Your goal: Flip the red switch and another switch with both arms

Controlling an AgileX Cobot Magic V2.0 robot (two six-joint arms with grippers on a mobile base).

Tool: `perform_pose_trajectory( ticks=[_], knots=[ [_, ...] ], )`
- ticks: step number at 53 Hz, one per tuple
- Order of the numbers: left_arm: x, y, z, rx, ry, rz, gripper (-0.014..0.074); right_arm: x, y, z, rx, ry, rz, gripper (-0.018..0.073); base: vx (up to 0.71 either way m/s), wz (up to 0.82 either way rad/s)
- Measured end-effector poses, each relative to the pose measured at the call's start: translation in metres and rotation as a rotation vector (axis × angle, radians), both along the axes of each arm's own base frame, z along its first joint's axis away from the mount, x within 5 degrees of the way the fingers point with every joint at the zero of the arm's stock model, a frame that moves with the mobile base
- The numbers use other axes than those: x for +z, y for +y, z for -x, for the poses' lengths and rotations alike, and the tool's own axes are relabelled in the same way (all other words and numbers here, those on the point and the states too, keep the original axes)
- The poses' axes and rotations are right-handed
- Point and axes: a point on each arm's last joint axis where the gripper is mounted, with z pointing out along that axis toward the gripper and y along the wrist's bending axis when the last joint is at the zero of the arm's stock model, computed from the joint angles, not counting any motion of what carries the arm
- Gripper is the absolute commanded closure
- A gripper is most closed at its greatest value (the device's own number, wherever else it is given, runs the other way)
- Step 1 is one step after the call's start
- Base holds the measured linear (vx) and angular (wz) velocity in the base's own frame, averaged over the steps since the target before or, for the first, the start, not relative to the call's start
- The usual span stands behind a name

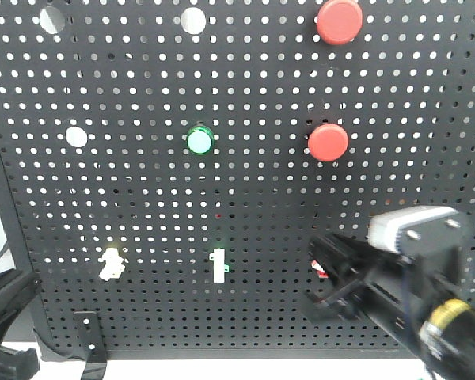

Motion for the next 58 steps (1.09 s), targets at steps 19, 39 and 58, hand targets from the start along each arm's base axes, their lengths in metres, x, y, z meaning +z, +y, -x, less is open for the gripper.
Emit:
perform_pose_trajectory(
  ticks=[19, 39, 58],
  knots=[
    [0.0, 0.0, 0.0, 0.001, -0.004, 0.001, 0.0594, -0.037, 0.0, 0.004, 0.007, 0.079, 0.029, 0.0566, 0.0, 0.0],
    [0.001, 0.0, 0.0, 0.001, -0.007, 0.001, 0.0594, -0.042, -0.003, 0.033, 0.036, 0.067, -0.013, 0.0566, 0.0, 0.0],
    [0.001, 0.0, 0.0, 0.001, -0.007, 0.001, 0.0594, -0.038, -0.005, 0.035, 0.037, 0.048, -0.023, 0.0566, 0.0, 0.0]
  ],
)
